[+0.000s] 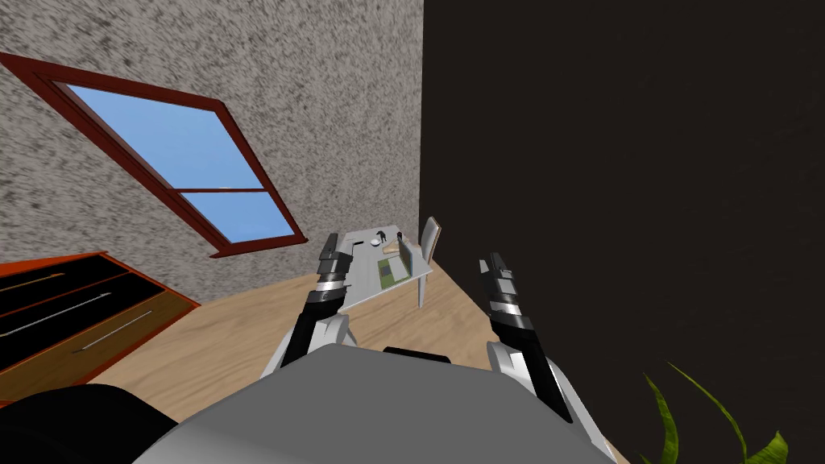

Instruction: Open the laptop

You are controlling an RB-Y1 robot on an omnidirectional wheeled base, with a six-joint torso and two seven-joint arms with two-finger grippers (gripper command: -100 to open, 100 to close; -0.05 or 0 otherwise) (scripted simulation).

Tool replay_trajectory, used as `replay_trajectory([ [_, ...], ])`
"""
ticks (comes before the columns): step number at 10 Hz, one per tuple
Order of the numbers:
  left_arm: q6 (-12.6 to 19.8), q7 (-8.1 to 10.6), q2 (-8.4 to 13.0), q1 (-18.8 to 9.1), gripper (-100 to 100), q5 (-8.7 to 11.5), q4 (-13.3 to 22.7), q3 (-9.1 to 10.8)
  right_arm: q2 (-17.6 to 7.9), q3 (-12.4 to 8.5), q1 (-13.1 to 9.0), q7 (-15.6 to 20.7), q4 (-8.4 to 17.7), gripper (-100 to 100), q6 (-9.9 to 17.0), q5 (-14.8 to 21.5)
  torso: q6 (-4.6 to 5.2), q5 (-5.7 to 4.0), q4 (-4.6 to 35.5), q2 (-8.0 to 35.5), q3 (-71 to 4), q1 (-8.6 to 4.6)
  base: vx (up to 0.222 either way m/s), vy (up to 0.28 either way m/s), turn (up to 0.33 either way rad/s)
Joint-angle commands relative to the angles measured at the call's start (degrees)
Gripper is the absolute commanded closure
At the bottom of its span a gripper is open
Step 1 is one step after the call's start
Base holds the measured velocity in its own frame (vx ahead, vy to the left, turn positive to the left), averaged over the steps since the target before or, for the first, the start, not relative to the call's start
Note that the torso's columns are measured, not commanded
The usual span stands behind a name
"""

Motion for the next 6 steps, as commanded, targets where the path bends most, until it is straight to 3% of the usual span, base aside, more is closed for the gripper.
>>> replay_trajectory([
  [1,0.0,0.00,0.0,0.0,0,0.0,0.0,0.00,0.0,0.0,0.0,0.0,0.0,0,0.0,0.0,0.00,0.00,4.2,4.2,-8.4,0.00,0.000,0.000,0.000],
  [4,0.0,0.00,0.0,0.0,0,0.0,0.0,0.00,0.0,0.0,0.0,0.0,0.0,0,0.0,0.0,0.00,0.00,16.9,16.9,-33.8,0.00,0.000,0.000,0.000],
  [5,0.6,-0.10,2.8,0.1,-100,-0.1,-0.1,0.08,0.0,0.0,0.0,0.0,0.0,0,0.0,0.0,0.00,0.00,21.1,21.2,-42.3,0.00,0.015,-0.015,0.001],
  [6,1.1,-0.19,4.4,0.2,-100,-0.1,-0.2,0.16,0.0,0.0,0.0,0.0,0.0,0,0.0,0.0,0.00,0.00,23.0,23.1,-46.2,-0.03,0.026,-0.030,0.003],
])
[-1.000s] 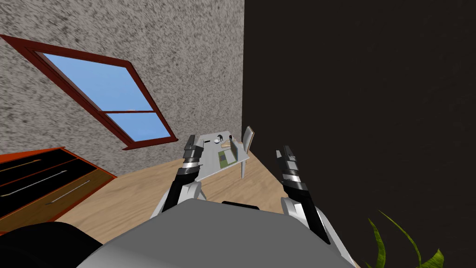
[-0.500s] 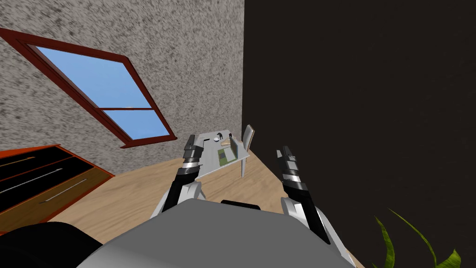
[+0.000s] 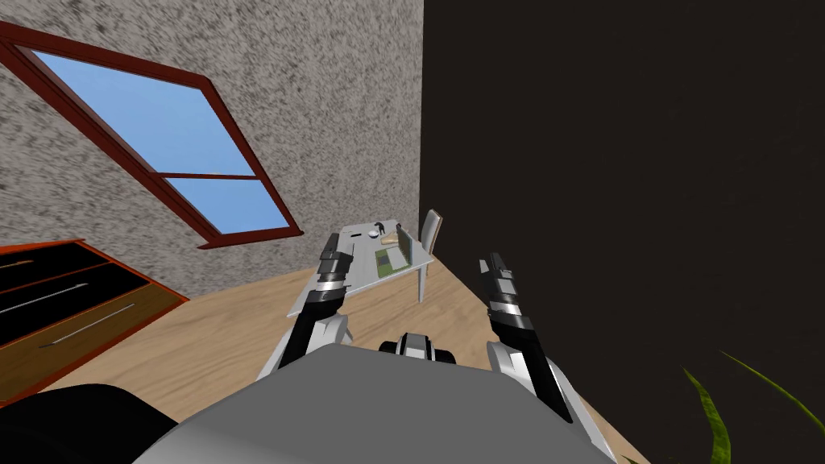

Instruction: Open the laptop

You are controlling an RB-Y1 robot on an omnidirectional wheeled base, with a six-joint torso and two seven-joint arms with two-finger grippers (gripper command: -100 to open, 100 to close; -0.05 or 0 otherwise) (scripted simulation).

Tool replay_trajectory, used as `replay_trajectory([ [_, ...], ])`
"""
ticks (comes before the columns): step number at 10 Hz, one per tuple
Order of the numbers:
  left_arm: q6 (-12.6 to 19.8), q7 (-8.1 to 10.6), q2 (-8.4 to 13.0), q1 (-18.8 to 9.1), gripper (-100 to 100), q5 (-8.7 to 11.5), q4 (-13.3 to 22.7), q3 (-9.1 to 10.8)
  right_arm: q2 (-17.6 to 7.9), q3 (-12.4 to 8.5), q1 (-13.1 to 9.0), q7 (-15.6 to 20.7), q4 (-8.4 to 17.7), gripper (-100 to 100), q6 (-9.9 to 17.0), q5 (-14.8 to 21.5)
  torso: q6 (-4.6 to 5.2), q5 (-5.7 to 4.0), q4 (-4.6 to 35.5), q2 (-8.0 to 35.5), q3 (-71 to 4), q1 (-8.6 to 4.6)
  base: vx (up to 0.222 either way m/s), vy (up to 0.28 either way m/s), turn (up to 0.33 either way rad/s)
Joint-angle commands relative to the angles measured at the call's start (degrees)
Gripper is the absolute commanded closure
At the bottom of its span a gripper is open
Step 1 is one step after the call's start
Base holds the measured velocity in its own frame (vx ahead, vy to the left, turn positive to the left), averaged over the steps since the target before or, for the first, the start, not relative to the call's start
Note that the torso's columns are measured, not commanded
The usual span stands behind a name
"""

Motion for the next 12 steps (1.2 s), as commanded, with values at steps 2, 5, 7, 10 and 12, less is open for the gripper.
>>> replay_trajectory([
  [2,2.5,-0.42,6.3,0.3,-100,-0.3,-0.4,0.33,0.0,0.0,0.0,0.0,0.0,0,0.0,0.0,0.00,-0.02,0.7,0.6,-1.4,-0.07,0.042,-0.057,0.002],
  [5,5.7,-0.97,9.3,0.8,-100,-0.7,-0.9,0.77,0.0,0.0,0.0,0.0,0.0,0,0.0,0.0,0.00,0.00,0.8,0.7,-1.4,0.02,0.064,-0.066,0.003],
  [7,8.1,-1.38,10.3,1.1,-100,-1.0,-1.2,1.12,0.0,0.0,0.0,0.0,0.0,0,0.0,0.0,0.00,-0.01,0.8,0.8,-1.4,-0.03,0.070,-0.090,0.005],
  [10,12.0,-2.03,10.8,1.6,-100,-1.5,-1.8,1.65,0.0,0.0,0.0,0.0,0.0,0,0.0,0.0,0.00,0.01,0.8,0.8,-1.4,0.03,0.071,-0.088,0.004],
  [12,14.5,-2.45,10.7,1.9,-100,-1.8,-2.1,1.99,0.0,0.0,0.0,0.0,0.0,0,0.0,0.0,0.00,0.00,0.8,0.8,-1.4,0.02,0.075,-0.084,0.004],
])
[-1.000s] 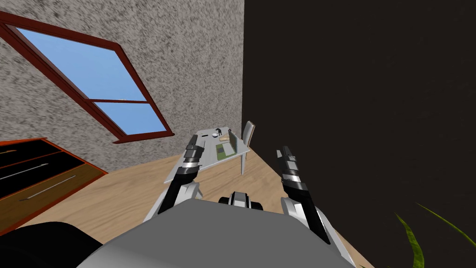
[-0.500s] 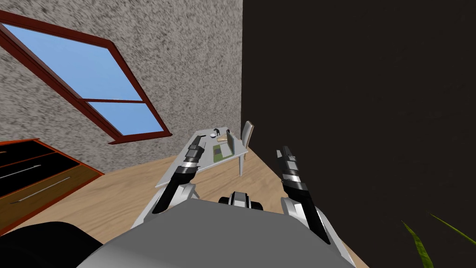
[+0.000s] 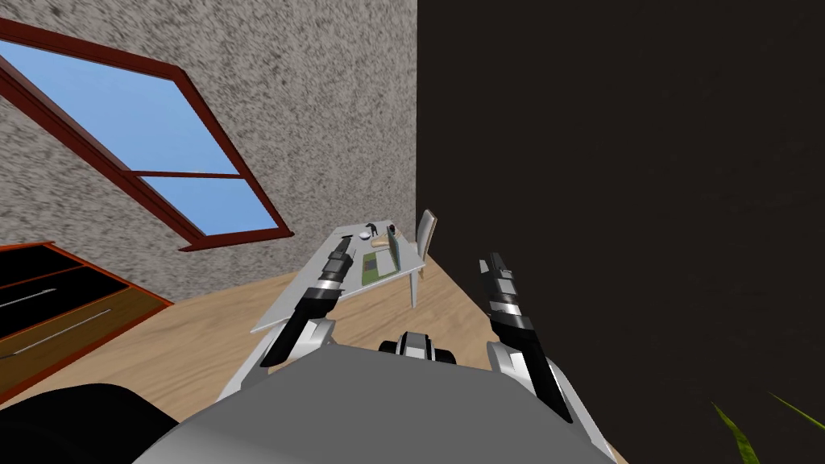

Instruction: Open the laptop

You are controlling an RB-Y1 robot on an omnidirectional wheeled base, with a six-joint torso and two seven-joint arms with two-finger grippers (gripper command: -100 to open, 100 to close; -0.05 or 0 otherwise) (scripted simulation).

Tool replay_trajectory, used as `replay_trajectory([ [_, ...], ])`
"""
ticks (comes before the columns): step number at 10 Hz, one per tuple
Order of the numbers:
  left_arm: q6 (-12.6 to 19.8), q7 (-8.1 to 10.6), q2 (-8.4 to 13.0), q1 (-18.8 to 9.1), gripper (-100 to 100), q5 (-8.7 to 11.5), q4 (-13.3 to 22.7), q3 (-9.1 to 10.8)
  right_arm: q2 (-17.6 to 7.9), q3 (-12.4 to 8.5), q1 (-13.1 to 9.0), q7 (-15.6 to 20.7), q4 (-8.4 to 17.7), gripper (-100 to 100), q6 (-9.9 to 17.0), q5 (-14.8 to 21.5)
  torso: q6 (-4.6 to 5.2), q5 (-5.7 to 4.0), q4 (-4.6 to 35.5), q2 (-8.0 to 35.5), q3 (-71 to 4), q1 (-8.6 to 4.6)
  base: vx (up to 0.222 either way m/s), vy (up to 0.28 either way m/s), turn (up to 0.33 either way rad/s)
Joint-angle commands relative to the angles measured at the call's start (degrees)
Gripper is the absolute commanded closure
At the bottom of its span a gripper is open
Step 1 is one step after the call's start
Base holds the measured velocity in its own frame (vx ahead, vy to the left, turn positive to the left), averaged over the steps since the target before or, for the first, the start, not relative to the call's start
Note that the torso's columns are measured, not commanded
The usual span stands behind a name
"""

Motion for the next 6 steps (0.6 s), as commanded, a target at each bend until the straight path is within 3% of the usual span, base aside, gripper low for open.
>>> replay_trajectory([
  [1,3.4,-0.61,-0.3,0.4,-100,-0.4,-0.5,0.42,0.0,0.0,0.0,0.0,0.0,0,0.0,0.0,0.00,0.01,0.0,0.0,0.0,0.05,0.080,-0.070,0.003],
  [6,9.0,-1.55,-1.8,1.1,-100,-1.1,-1.2,1.19,0.0,0.0,0.0,0.0,0.0,0,0.0,0.0,0.00,0.00,0.0,0.0,0.0,0.02,0.071,-0.079,0.004],
])
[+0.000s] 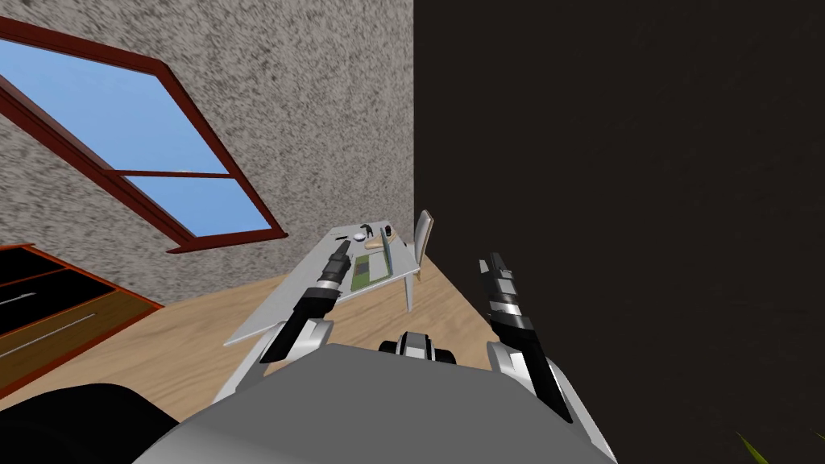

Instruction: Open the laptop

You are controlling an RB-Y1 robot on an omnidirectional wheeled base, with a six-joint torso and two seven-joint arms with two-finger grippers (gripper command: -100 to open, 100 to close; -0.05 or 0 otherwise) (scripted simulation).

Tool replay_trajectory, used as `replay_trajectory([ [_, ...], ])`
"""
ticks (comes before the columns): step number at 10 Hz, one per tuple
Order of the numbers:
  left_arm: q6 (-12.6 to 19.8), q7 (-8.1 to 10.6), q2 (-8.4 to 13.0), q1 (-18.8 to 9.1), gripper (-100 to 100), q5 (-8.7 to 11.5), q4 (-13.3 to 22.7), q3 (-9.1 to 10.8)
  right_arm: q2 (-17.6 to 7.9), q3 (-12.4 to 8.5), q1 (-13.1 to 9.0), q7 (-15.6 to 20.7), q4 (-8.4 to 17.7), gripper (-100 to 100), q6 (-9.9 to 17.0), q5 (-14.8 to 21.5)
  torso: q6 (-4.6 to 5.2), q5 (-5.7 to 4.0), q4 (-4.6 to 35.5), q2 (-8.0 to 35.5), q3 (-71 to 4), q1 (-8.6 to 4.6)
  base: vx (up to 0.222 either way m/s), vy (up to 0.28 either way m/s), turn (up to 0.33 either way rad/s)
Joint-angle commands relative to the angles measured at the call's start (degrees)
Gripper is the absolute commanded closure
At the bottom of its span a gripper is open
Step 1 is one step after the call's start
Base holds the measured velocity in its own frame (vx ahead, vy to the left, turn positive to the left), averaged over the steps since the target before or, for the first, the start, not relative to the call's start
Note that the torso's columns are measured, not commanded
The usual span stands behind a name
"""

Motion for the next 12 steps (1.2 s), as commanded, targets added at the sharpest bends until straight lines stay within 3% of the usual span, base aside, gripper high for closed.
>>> replay_trajectory([
  [1,2.9,-0.53,-1.0,0.5,-100,-0.4,-0.5,0.32,0.0,0.0,0.0,0.0,0.0,0,0.0,0.0,0.00,0.01,0.0,0.0,0.0,0.04,0.059,-0.066,0.003],
  [7,9.7,-1.67,-2.3,1.4,-100,-1.2,-1.3,1.24,0.0,0.0,0.0,0.0,0.0,0,0.0,0.0,0.01,-0.02,0.0,-0.1,0.0,-0.06,0.062,-0.082,0.004],
  [12,16.2,-2.77,-1.1,2.2,-100,-2.0,-2.0,2.14,0.0,0.0,0.0,0.0,0.0,0,0.0,0.0,0.00,-0.02,0.0,-0.1,0.0,-0.07,0.077,-0.086,0.004],
])
